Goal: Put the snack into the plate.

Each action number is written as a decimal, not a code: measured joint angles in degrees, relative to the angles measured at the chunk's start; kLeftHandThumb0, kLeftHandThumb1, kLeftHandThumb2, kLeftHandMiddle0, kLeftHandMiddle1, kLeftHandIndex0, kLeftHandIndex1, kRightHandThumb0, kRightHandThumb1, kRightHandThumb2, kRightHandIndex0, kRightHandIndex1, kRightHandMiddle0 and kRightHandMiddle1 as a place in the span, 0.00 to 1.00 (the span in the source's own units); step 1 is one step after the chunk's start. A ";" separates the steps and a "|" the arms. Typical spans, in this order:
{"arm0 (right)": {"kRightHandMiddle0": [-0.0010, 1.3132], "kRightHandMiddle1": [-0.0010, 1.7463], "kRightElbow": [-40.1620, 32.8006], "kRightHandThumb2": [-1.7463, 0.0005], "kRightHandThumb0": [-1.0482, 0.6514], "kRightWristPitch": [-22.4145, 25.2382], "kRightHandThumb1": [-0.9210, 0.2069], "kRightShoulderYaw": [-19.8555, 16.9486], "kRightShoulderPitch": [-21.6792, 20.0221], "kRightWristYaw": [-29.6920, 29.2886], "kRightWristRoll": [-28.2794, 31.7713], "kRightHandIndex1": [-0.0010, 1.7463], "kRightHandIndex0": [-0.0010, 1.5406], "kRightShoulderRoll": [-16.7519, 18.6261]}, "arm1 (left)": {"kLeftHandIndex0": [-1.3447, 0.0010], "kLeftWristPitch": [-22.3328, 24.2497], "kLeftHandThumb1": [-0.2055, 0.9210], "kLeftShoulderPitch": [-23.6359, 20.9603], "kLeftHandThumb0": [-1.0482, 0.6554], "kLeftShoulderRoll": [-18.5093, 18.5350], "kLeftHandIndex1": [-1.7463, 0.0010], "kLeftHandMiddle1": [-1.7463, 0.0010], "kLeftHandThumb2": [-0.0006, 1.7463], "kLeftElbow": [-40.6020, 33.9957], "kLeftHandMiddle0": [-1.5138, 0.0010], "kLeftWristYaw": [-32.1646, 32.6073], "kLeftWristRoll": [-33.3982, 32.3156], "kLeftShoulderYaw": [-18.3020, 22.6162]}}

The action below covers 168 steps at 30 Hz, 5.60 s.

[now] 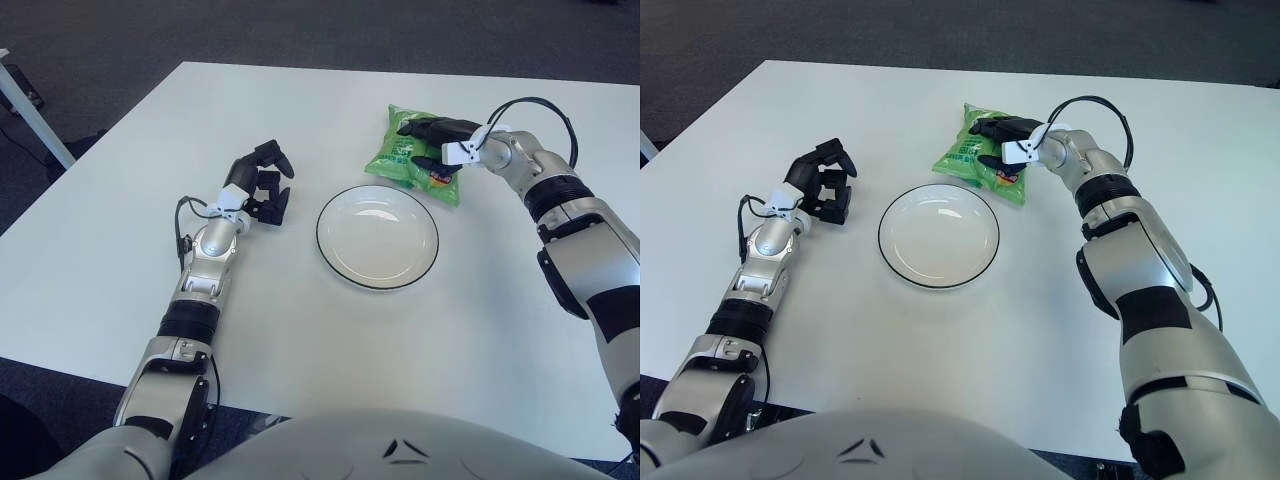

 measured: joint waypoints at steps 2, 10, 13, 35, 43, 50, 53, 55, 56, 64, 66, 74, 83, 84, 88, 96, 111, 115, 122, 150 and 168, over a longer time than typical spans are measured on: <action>0.01 0.72 0.34 0.52 0.09 1.04 0.00 0.04 0.00 -0.99 0.00 0.01 0.02 0.00 | 0.49 0.00 0.38 0.07 0.31 -0.01 0.00 0.00 0.82 -0.13 0.16 -0.10 -0.11 0.00; 0.28 0.98 0.66 0.44 0.34 3.28 0.28 0.73 -0.15 -4.71 -0.24 0.80 0.00 -0.10 | 0.49 0.00 0.38 0.23 0.31 -0.04 0.00 0.00 0.82 -0.43 0.16 -0.29 -1.28 0.00; 0.43 0.99 0.67 0.29 0.48 3.72 0.49 1.29 -0.29 -7.21 -1.21 0.90 0.17 -0.14 | 0.49 0.00 0.38 0.23 0.31 -0.08 0.00 0.00 0.82 -0.47 0.16 -0.35 -1.52 0.00; 0.44 1.00 0.77 0.13 0.62 3.45 0.74 -3.28 1.30 -18.09 1.27 0.90 0.55 -0.72 | 0.47 -0.65 0.36 0.23 0.31 -0.27 0.00 0.00 0.84 -0.35 0.16 -0.92 -2.80 -0.01; 0.44 1.00 0.09 0.12 0.62 1.21 0.74 -4.65 2.25 -19.55 1.75 0.91 0.54 -1.60 | 0.48 -0.55 0.36 0.23 0.31 -0.26 0.00 0.00 0.83 -0.38 0.16 -0.97 -2.79 -0.05; 0.47 1.00 -2.38 0.08 0.62 0.36 0.80 -5.01 2.40 -19.70 1.75 0.92 0.56 -3.62 | 0.49 -0.18 0.38 0.22 0.31 -0.23 0.00 0.00 0.82 -0.09 0.17 -0.96 -2.25 -0.19; 0.47 1.00 -3.41 0.07 0.62 0.70 0.80 -5.50 2.56 -19.39 1.85 0.93 0.56 -3.89 | 0.49 -0.18 0.38 0.19 0.31 -0.22 0.00 0.00 0.82 0.05 0.17 -0.92 -1.94 -0.19; 0.47 1.00 -4.63 0.07 0.62 1.15 0.80 -6.01 2.62 -18.83 1.94 0.93 0.56 -4.25 | 0.49 -0.18 0.38 0.15 0.31 -0.22 0.00 0.00 0.82 0.20 0.17 -0.91 -1.56 -0.20; 0.47 1.00 -5.13 0.07 0.62 1.32 0.80 -6.30 2.62 -18.57 2.02 0.93 0.56 -4.41 | 0.49 -0.18 0.38 0.14 0.31 -0.22 0.00 0.00 0.82 0.26 0.17 -0.91 -1.51 -0.20; 0.47 1.00 -16.20 0.07 0.62 3.20 0.81 -10.97 6.03 -15.94 4.66 0.94 0.56 -6.60 | 0.49 -0.20 0.38 -0.11 0.31 -0.22 0.00 0.00 0.82 0.80 0.17 -0.91 -1.51 -0.19; 0.48 1.00 -19.64 0.06 0.62 3.79 0.81 -12.15 7.15 -15.71 4.97 0.94 0.57 -7.11 | 0.49 -0.20 0.38 -0.16 0.31 -0.22 0.00 0.00 0.82 0.97 0.17 -0.91 -1.51 -0.19; 0.48 1.00 -29.98 0.07 0.62 7.61 0.80 -15.42 9.46 -13.91 5.48 0.95 0.55 -8.01 | 0.48 -0.20 0.37 -0.32 0.31 -0.14 0.00 0.00 0.82 1.86 0.17 -0.78 -1.27 -0.19; 0.46 1.00 -28.60 0.07 0.62 5.16 0.77 -16.95 9.32 -13.45 6.86 0.98 0.52 -7.88 | 0.48 -0.67 0.37 -0.99 0.31 -0.13 0.00 0.00 0.82 3.63 0.17 -0.77 -1.24 -0.15; 0.46 1.00 -28.50 0.07 0.62 4.53 0.77 -17.06 9.33 -13.59 6.92 0.98 0.52 -7.87 | 0.48 -0.70 0.37 -1.08 0.31 -0.13 0.00 0.00 0.82 3.83 0.17 -0.77 -1.24 -0.13; 0.46 1.00 -28.84 0.07 0.62 2.72 0.78 -17.97 9.33 -13.61 7.70 0.98 0.52 -7.78 | 0.48 -0.97 0.37 -1.38 0.31 -0.13 0.00 0.00 0.82 4.52 0.16 -0.77 -1.24 -0.12; 0.47 1.00 -32.35 0.06 0.62 1.93 0.80 -20.50 9.33 -12.79 10.84 0.98 0.53 -7.15 | 0.49 -1.42 0.39 -1.78 0.31 -0.07 0.00 0.00 0.81 5.72 0.17 -0.77 -1.22 -0.11; 0.49 1.00 -47.87 0.04 0.62 5.42 0.83 -22.03 13.75 -2.99 17.37 0.96 0.57 -4.29 | 0.48 -3.07 0.37 -2.41 0.31 -0.25 0.00 0.00 0.83 6.95 0.17 -1.11 -1.88 0.35; 0.49 1.00 -51.73 0.04 0.62 7.95 0.83 -22.04 15.61 0.92 19.45 0.97 0.56 -3.78 | 0.48 -3.76 0.37 -2.65 0.31 -0.40 0.00 0.00 0.83 7.36 0.17 -1.10 -1.72 0.44; 0.47 1.00 -58.07 0.05 0.62 13.52 0.80 -22.09 17.86 7.06 22.02 0.99 0.53 -3.77 | 0.48 -4.32 0.37 -3.01 0.31 -0.75 0.00 0.00 0.83 7.94 0.17 -1.08 -1.63 0.86; 0.52 1.00 -67.14 0.00 0.62 10.83 0.87 -21.73 24.27 12.51 25.28 1.00 0.57 -1.28 | 0.48 -6.03 0.37 -3.53 0.31 -1.21 0.00 0.00 0.82 8.71 0.17 -0.87 -1.54 1.26; 0.52 1.00 -68.29 0.00 0.62 9.41 0.90 -20.17 25.54 23.92 30.00 0.95 0.61 -1.71 | 0.49 -5.56 0.38 -3.55 0.31 -1.27 0.00 0.00 0.82 8.46 0.18 -0.69 -0.97 1.24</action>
